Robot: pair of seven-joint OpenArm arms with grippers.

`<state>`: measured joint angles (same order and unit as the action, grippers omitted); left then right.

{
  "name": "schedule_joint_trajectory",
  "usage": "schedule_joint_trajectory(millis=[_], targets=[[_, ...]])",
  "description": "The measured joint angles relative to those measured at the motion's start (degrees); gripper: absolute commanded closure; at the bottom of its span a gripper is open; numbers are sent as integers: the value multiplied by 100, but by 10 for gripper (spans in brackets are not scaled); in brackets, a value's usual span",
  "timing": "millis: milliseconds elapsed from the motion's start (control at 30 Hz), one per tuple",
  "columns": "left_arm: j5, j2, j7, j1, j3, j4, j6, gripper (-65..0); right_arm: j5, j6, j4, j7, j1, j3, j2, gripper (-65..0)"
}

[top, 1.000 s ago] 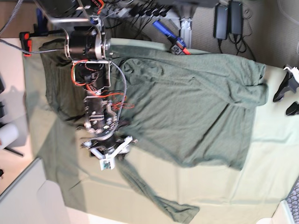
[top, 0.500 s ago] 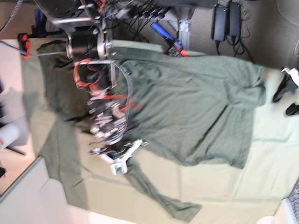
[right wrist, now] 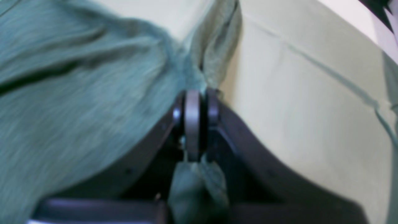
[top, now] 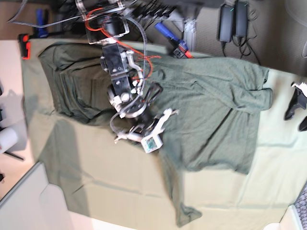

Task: Fold the T-shirt properly
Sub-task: 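Drag the grasped sleeve with the right gripper across the shirt body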

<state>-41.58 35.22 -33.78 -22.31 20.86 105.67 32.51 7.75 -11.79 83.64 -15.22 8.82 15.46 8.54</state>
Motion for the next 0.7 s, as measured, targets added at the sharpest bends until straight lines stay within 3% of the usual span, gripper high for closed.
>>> schedule_joint_trajectory(millis=[200, 400, 433, 500, 567, 700], targets=[[0, 0, 15, 105, 0, -229, -15, -416, -2, 4, 595, -24, -772, 4, 387, 0], [-15, 2, 17, 107, 0, -232, -15, -416, -2, 4, 640, -22, -925, 7, 463, 0], [-13, 2, 15, 107, 0, -232, -15, -416, -13, 4, 640, 42, -914, 4, 463, -30], [-17, 0, 17, 107, 0, -229, -15, -417, -188, 4, 640, 109, -914, 4, 461, -207], [-15, 0, 15, 107, 0, -229, -17, -417, -232, 11, 640, 98, -916, 4, 396, -330], [-129, 0, -24, 332, -179, -234, -20, -417, -245, 20, 640, 98, -914, -127, 98, -351]])
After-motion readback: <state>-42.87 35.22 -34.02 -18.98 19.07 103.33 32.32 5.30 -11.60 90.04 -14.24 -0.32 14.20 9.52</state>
